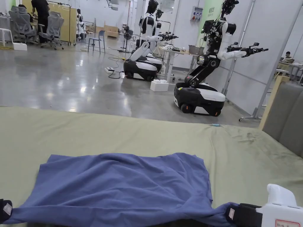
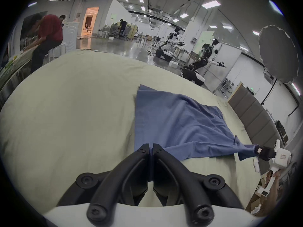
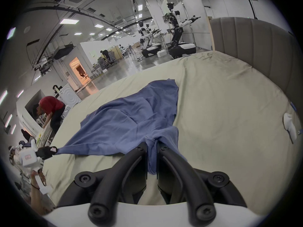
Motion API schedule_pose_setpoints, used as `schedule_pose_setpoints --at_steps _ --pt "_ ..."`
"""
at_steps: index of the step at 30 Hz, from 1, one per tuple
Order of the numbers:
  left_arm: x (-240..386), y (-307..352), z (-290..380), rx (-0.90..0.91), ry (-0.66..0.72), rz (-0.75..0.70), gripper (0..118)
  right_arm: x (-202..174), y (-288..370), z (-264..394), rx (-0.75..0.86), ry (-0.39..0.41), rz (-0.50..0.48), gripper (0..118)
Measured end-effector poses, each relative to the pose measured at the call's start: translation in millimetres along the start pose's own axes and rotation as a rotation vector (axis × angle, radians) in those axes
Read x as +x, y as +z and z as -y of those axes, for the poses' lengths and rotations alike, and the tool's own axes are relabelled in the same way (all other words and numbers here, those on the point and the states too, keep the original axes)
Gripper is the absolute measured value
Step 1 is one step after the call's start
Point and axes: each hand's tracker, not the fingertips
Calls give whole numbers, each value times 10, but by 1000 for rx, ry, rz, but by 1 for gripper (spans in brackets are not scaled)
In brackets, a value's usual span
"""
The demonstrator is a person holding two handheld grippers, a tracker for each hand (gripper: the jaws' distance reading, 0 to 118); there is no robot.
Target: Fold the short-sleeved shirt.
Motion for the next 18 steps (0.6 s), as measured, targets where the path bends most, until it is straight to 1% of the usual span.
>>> schedule_pose_setpoints --at_steps 2,3,6,8,9,12,13,14,17,18 --pt "-25 249 115 12 -22 -10 3 8 205 114 5 30 0 13" --pt "-52 363 148 11 -28 -5 3 19 299 162 4 32 2 13" --pt "-91 739 284 11 -51 7 3 87 587 289 12 16 -10 13" --pt "-156 961 372 21 -36 17 3 133 760 402 1 5 -14 12" --pt "-185 1070 433 28 -23 16 3 153 846 475 -7 6 -4 13" --pt "-258 1321 621 22 -13 10 3 229 1067 710 -38 41 29 13" --pt "-271 1398 700 10 -12 11 3 253 1138 799 -55 41 53 13" --pt "-273 1457 777 1 -11 7 3 288 1195 878 -74 39 53 13" --pt "-309 1584 1022 -37 -19 3 3 364 1373 1147 -95 -4 60 13" --pt "-330 1624 1114 -62 3 12 3 390 1428 1230 -107 -14 62 13"
